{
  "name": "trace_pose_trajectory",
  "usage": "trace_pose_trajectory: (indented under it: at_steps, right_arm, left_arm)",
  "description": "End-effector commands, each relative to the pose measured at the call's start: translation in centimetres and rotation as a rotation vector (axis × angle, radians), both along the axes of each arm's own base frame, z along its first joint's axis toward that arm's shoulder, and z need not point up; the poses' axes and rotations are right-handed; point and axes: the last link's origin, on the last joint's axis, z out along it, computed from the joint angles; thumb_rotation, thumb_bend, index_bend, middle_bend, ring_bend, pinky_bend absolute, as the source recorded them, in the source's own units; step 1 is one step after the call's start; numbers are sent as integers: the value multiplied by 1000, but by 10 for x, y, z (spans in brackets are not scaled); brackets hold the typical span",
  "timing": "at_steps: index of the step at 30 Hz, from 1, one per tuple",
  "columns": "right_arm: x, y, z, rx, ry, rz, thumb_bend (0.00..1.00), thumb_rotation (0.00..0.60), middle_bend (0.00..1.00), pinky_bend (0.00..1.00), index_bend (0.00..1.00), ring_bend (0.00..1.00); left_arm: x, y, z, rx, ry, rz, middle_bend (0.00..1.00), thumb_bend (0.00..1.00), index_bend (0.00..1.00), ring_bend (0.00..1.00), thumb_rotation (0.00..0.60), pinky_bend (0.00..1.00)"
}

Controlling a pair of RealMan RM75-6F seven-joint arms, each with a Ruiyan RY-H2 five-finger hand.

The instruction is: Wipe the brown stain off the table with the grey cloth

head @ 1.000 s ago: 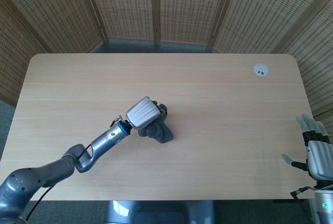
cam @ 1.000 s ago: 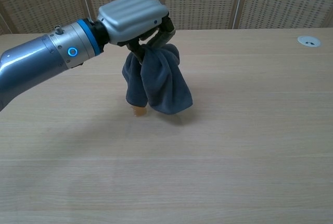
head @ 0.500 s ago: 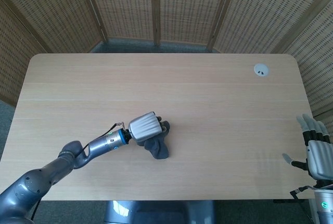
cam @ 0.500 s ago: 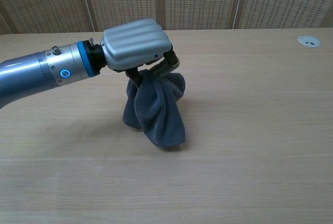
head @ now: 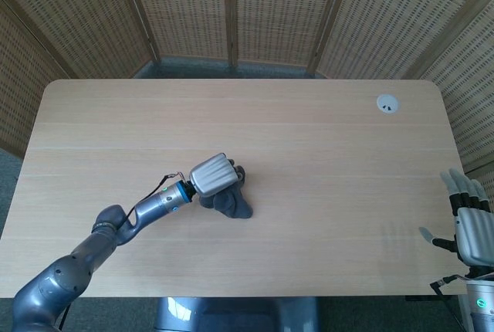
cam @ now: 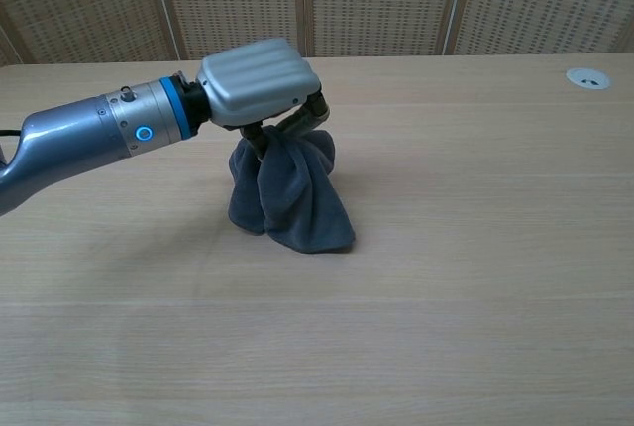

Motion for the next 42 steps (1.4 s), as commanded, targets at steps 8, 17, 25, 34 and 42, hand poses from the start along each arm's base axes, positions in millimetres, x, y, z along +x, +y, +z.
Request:
trace_pose_trajectory:
  at_steps: [8, 17, 25, 34, 42]
  right_arm:
    - [-2, -2, 2, -7, -7, -7, 0, 600, 0, 0, 0, 0]
    - [-1, -1, 2, -6, -5, -3, 0, 600, 0, 0, 0, 0]
    - [0, -1, 2, -8, -5, -3, 0, 600, 0, 0, 0, 0]
    - [1, -1, -2, 1, 5, 1, 0, 600, 0, 0, 0, 0]
    - [4, 0, -5, 11, 7, 9, 0, 600, 0, 0, 0, 0]
  left_arm:
    - [-14, -1, -9, -24, 38, 59, 772, 145, 757, 735, 600, 984]
    - [-43, -2, -2, -27, 64, 123, 772, 145, 757, 733, 600, 983]
    - [-78, -10, 19, -30, 68, 162, 772, 145, 757, 732, 600, 983]
    - [-116, -10, 50, 17, 101, 216, 773, 145, 758, 733, 600, 983]
    - [-144, -11, 68, 52, 143, 278, 772, 145, 757, 732, 600, 983]
